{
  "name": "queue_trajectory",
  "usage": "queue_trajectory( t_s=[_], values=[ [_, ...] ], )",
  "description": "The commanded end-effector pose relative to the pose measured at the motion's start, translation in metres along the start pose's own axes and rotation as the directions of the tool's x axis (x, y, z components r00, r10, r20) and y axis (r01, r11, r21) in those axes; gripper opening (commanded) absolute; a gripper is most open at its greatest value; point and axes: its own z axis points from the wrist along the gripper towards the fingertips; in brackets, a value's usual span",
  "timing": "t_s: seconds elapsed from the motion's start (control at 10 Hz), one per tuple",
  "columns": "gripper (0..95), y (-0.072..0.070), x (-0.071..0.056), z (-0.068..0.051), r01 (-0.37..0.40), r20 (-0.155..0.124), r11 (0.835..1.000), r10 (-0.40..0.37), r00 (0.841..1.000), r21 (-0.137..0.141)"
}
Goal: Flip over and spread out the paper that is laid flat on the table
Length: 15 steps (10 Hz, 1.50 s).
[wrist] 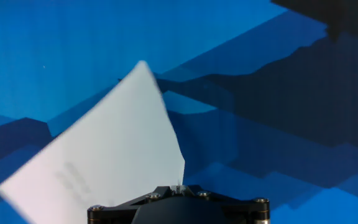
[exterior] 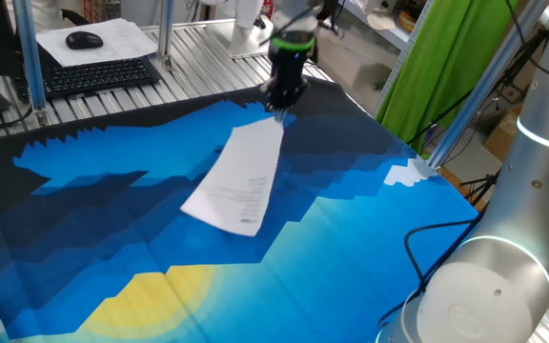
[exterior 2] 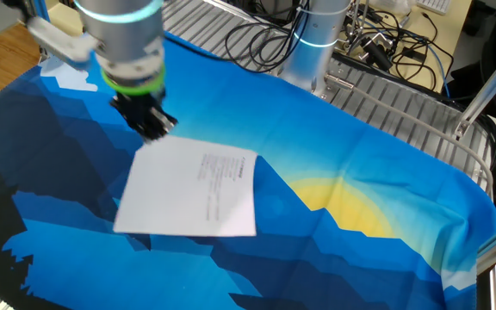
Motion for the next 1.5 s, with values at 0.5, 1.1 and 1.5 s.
queue_trajectory(
  t_s=[0.5,1.1,1.5],
  values=[
    [0.0,-0.034,-0.002,-0.058,0.030,-0.053,0.999,-0.031,0.998,-0.015],
    [0.0,-0.037,0.000,-0.089,-0.016,-0.120,1.000,0.014,0.993,-0.016],
    [0.0,0.014,0.014,-0.074,-0.098,-0.120,0.995,0.098,0.988,0.001]
  ],
)
